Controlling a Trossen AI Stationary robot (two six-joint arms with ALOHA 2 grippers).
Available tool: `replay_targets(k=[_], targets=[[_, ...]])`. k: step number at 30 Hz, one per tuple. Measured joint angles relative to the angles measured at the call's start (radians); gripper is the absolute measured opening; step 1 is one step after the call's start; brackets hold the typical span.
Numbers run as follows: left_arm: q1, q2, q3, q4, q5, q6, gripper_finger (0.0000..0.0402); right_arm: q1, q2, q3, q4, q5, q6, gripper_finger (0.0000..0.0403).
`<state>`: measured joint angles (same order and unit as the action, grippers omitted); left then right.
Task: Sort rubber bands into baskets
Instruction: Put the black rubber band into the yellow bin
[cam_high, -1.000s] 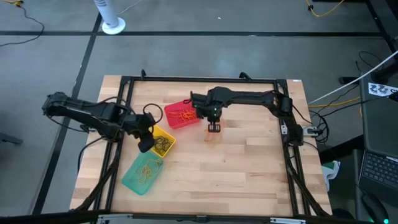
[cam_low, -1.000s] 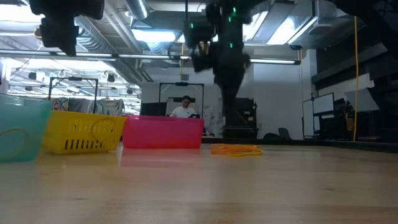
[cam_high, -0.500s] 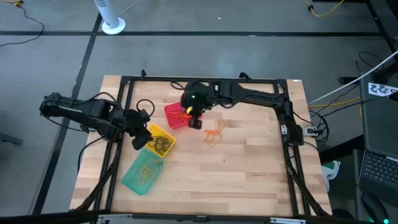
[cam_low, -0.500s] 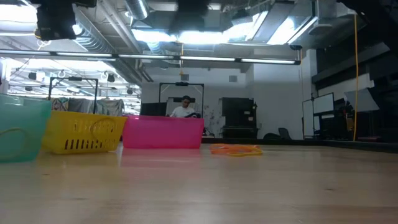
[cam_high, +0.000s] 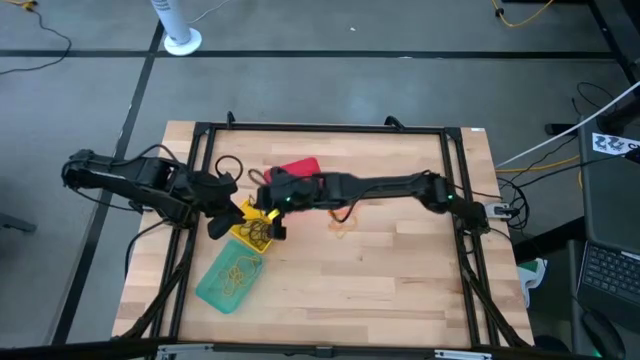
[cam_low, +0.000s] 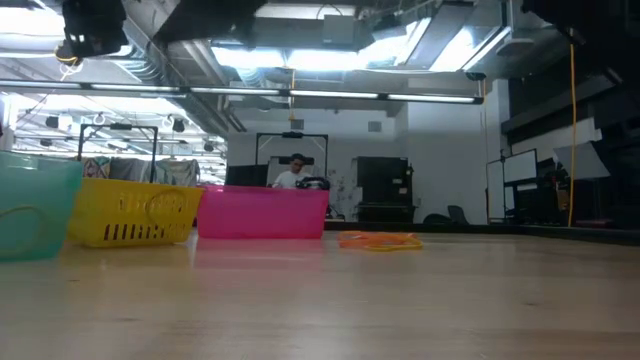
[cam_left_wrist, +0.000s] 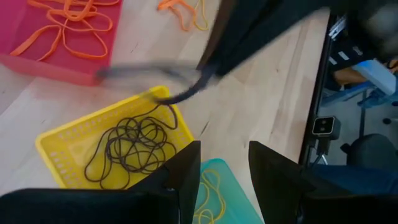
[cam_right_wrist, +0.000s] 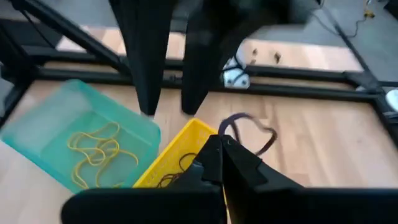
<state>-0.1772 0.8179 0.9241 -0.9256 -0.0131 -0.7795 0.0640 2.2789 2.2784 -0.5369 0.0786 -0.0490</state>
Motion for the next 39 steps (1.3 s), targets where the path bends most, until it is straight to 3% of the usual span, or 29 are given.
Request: replay_targets(k=[12, 21, 31, 34, 39], targets=[[0.0, -0.013, 0.0, -0.001, 0.003, -0.005, 0.0131, 0.002, 0.191, 0.0, 0.091, -0.002, 0.003, 0.0003], [0.0, -0.013, 0.0, -0.001, 0.003, -0.005, 0.0131, 0.003, 0.214, 0.0, 0.085, -0.079, 0.003, 0.0003], [0.0, -0.012, 0.0, -0.001, 0.002, -0.006, 0.0131, 0.002, 0.214, 0.0, 0.082, -0.098, 0.004, 0.0004], [0.0, -0.012, 0.0, -0.001, 0.002, -0.006, 0.0131, 0.001, 0.214, 0.0, 0.083, -0.098, 0.043, 0.0021], [0.0, -0.012, 0.0, -0.001, 0.002, -0.006, 0.0131, 0.001, 0.214, 0.0, 0.083, -0.041, 0.105, 0.0095]])
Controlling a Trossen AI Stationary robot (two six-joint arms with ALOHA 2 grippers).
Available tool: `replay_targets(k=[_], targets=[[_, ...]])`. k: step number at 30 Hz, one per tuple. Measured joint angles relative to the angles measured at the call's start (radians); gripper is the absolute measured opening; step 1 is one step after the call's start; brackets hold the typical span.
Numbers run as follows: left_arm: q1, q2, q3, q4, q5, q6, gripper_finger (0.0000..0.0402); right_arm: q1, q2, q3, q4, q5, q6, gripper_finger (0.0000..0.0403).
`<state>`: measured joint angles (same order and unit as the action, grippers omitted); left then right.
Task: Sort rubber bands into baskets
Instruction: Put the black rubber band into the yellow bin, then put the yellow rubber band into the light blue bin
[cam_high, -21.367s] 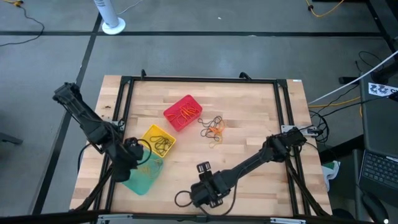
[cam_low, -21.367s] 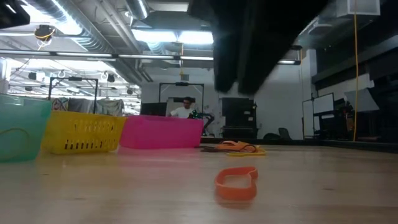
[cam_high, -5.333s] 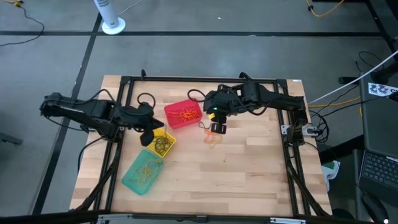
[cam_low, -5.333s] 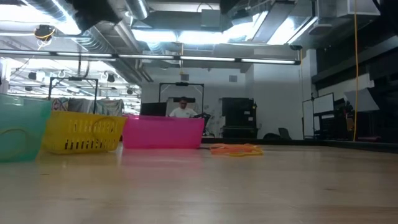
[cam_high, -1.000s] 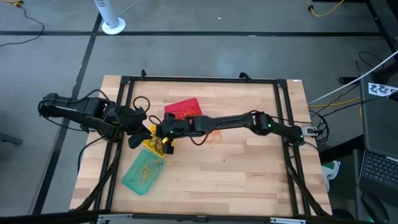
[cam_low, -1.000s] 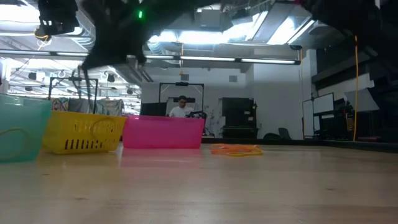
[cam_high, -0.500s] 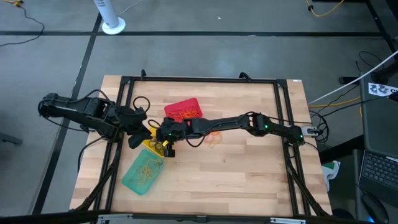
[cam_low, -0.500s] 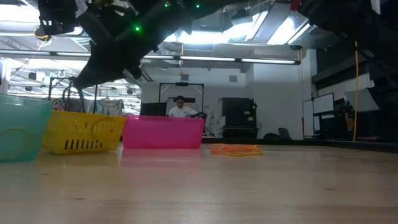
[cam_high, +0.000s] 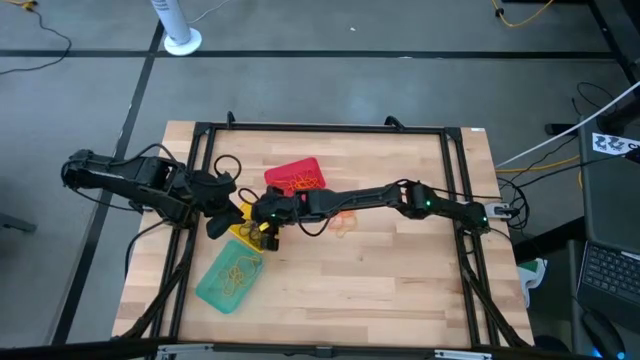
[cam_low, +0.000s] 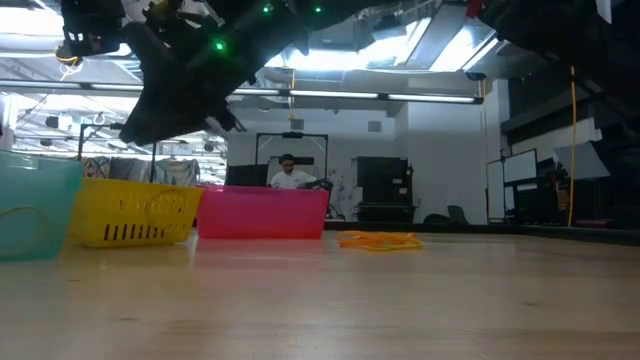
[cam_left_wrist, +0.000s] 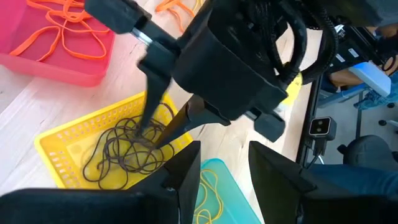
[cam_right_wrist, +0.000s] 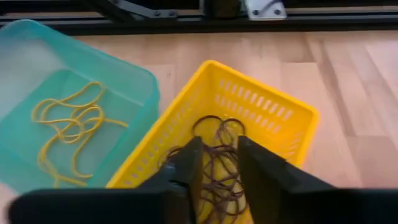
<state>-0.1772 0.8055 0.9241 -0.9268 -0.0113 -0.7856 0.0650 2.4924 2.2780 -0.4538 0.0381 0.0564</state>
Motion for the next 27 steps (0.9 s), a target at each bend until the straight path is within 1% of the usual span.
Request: replay_targets(k=[2, 4, 6, 9, 15, 19, 22, 27], targets=[[0.0, 0.0, 0.0, 0.0, 0.0, 0.0, 0.0131, 0.0, 0.0, 0.0, -0.001, 0.021, -0.001, 0.0123], [0.0, 0.0, 0.0, 0.0, 0.0, 0.0, 0.0131, 0.0, -0.006, 0.0, -0.023, 0.02, -0.008, 0.0145], [0.0, 0.0, 0.0, 0.0, 0.0, 0.0, 0.0131, 0.0, -0.025, 0.0, -0.08, 0.015, -0.008, 0.0161], [0.0, 0.0, 0.0, 0.0, -0.001, 0.0, 0.0131, 0.0, -0.084, 0.001, -0.235, 0.013, -0.011, 0.0174], [0.0, 0.001, 0.0, -0.001, -0.026, 0.0, 0.0131, 0.0, -0.207, 0.002, -0.676, 0.009, -0.009, 0.0179], [0.0, 0.001, 0.0, 0.0, -0.044, 0.0, 0.0131, 0.0, -0.237, 0.002, -0.896, 0.005, 0.03, 0.0179], [0.0, 0.002, 0.0, 0.0, -0.06, 0.0, 0.0131, -0.001, -0.235, -0.007, -0.993, 0.022, 0.056, 0.0179], [0.0, 0.002, 0.0, 0.002, -0.064, -0.017, 0.0131, -0.007, -0.233, -0.111, -1.019, 0.053, 0.171, 0.0179]])
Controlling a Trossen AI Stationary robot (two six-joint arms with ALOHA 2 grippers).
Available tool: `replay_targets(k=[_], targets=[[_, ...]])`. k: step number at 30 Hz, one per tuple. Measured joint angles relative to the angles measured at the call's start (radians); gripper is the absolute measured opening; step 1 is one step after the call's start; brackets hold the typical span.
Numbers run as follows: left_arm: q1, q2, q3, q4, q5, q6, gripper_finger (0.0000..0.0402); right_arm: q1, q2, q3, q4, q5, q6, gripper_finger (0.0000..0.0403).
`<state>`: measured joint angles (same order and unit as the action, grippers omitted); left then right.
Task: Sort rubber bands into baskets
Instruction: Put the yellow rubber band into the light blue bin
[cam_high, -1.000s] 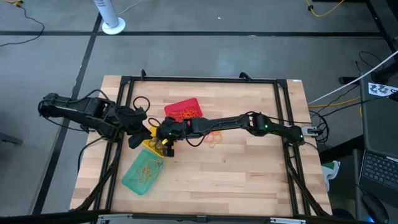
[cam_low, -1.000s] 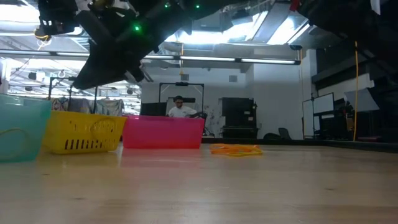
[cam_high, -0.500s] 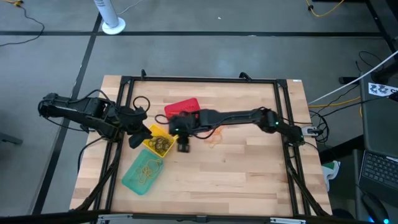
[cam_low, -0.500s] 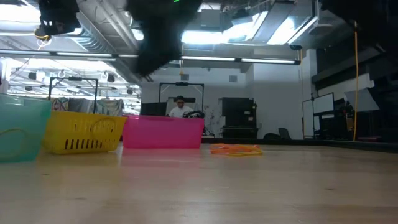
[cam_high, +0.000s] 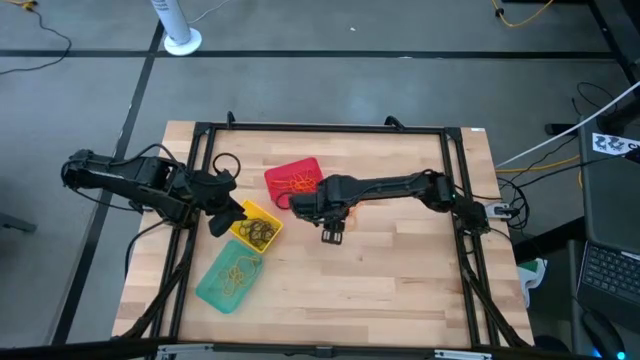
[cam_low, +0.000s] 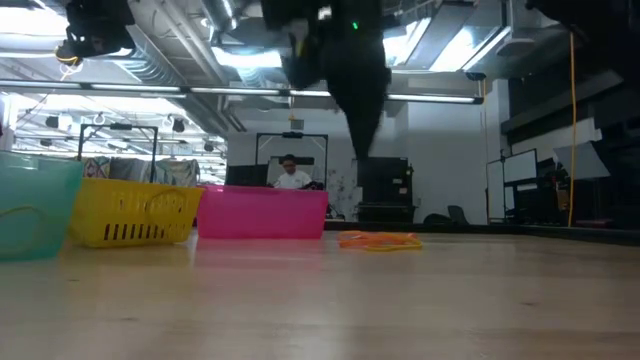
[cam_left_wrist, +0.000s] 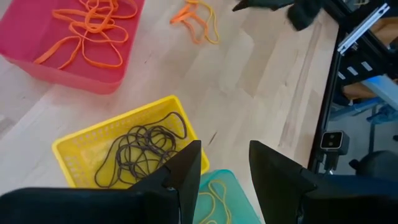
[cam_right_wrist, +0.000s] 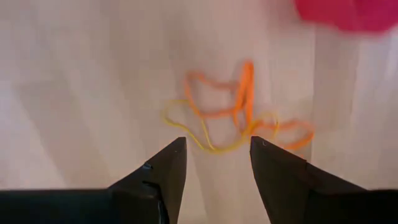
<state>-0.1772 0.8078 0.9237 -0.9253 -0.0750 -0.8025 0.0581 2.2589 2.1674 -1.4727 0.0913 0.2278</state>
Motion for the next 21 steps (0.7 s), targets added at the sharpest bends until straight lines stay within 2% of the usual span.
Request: replay_targets(k=[9, 16, 21], targets=[[0.0, 0.0, 0.0, 0.0, 0.0, -0.011, 0.0131, -0.036, 0.0, -0.228, 0.009, -0.015, 0.212, 0.0179], [0.0, 0.0, 0.0, 0.0, 0.0, 0.016, 0.0131, -0.039, 0.0, -0.33, 0.115, -0.058, 0.217, 0.0179], [0.0, 0.0, 0.0, 0.0, 0.0, 0.019, 0.0131, -0.039, 0.0, -0.367, 0.145, -0.049, 0.218, 0.0179]])
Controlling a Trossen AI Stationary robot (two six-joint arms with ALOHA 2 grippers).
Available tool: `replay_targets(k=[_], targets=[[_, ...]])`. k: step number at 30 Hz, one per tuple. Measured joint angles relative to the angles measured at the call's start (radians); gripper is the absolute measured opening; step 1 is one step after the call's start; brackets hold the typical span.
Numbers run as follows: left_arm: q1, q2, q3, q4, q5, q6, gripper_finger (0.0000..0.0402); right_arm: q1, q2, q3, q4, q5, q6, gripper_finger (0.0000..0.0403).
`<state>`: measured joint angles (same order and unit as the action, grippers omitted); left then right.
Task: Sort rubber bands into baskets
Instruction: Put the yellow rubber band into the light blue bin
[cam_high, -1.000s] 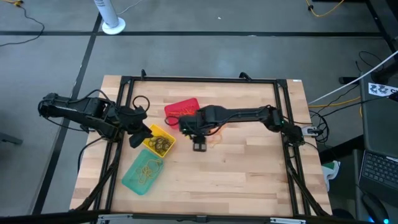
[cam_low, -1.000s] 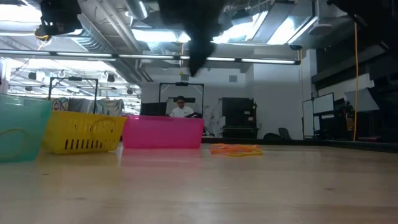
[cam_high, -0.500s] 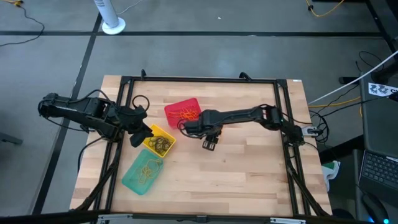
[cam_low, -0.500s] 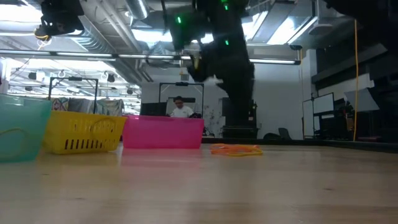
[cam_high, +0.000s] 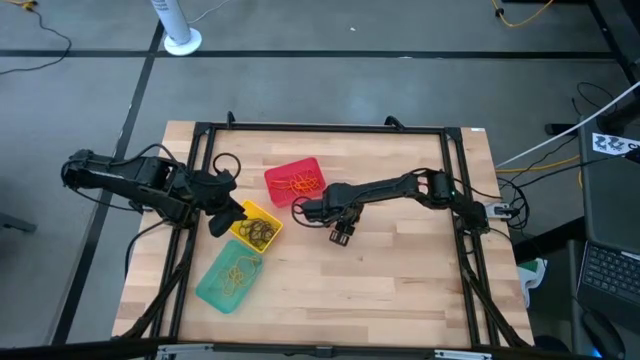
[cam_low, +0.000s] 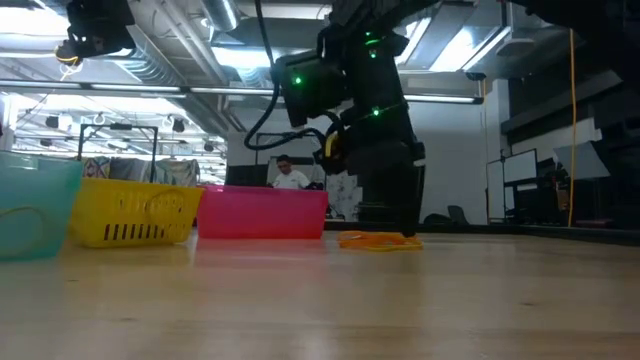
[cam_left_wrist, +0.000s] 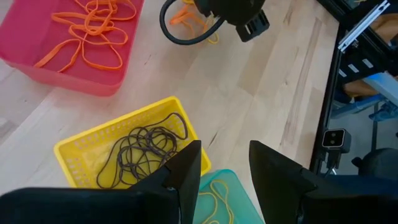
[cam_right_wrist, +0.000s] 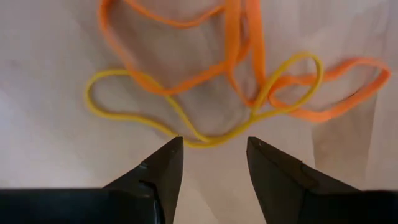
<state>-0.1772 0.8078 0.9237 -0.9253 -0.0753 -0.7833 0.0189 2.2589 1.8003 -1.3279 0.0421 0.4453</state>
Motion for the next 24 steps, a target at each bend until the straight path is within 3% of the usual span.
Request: replay_targets(k=[7, 15, 19, 24], targets=[[0.0, 0.0, 0.0, 0.0, 0.0, 0.0, 0.0131, -0.002, 0.0, -0.06, 0.064, 0.054, -0.006, 0.0179], [0.0, 0.0, 0.0, 0.0, 0.0, 0.0, 0.0131, -0.022, -0.01, -0.144, 0.122, -0.005, -0.035, 0.0169], [0.0, 0.0, 0.0, 0.0, 0.0, -0.001, 0.0131, -0.027, -0.008, -0.146, 0.131, -0.07, -0.07, 0.0122], [0.0, 0.0, 0.0, 0.0, 0.0, -0.001, 0.0131, -0.028, -0.006, -0.147, 0.147, -0.126, -0.084, 0.0025]])
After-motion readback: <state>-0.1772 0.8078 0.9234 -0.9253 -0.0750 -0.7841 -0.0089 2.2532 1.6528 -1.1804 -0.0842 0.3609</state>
